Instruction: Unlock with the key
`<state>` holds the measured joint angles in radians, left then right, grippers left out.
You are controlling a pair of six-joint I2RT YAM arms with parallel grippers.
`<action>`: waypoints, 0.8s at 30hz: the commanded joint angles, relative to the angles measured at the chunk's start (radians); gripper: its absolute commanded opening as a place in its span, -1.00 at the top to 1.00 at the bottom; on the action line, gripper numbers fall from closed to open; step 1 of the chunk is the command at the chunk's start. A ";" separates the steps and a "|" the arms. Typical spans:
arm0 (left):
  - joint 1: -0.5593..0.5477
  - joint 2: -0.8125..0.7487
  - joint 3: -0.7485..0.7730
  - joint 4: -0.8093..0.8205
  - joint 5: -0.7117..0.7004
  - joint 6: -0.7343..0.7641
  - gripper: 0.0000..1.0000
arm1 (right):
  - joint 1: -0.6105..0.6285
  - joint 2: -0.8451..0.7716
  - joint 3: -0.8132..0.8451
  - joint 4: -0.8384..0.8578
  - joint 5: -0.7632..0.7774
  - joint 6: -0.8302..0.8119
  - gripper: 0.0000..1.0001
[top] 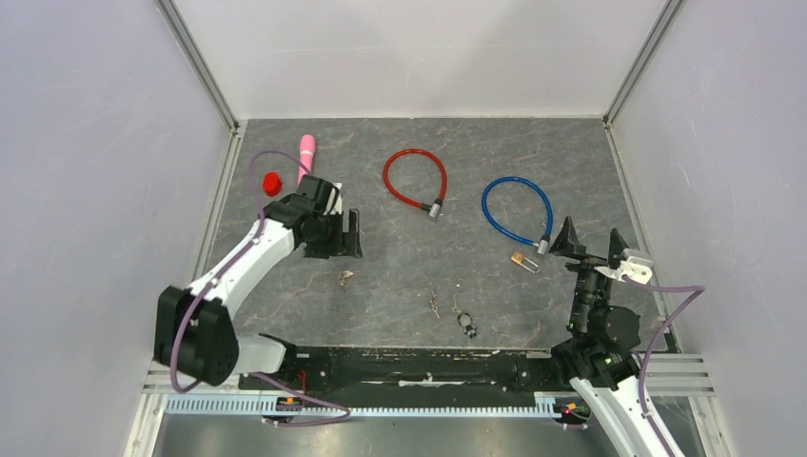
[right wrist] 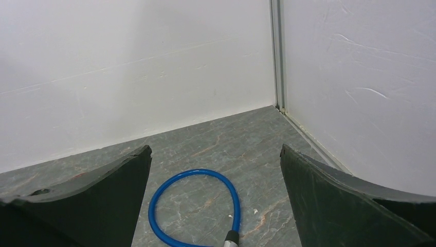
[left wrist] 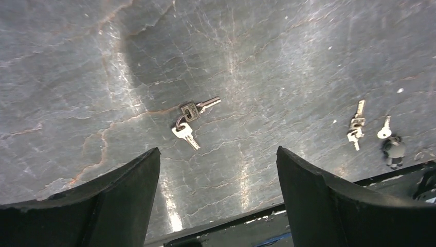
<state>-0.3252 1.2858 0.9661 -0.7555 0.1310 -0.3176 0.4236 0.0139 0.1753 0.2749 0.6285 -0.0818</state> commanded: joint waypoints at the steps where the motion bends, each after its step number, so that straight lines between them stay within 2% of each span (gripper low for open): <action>1: -0.038 0.108 0.047 -0.013 -0.029 -0.013 -0.70 | 0.007 -0.002 0.010 0.017 -0.013 -0.004 -0.96; 13: -0.060 0.283 0.041 0.038 -0.068 -0.012 -0.23 | 0.012 -0.008 0.005 0.021 -0.009 -0.012 -0.96; 24: -0.109 0.366 -0.010 0.070 -0.084 -0.025 -0.25 | 0.015 -0.003 0.005 0.022 -0.009 -0.016 -0.96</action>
<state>-0.4080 1.6352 0.9691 -0.7223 0.0578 -0.3176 0.4324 0.0139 0.1753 0.2752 0.6250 -0.0837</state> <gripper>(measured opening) 0.630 0.979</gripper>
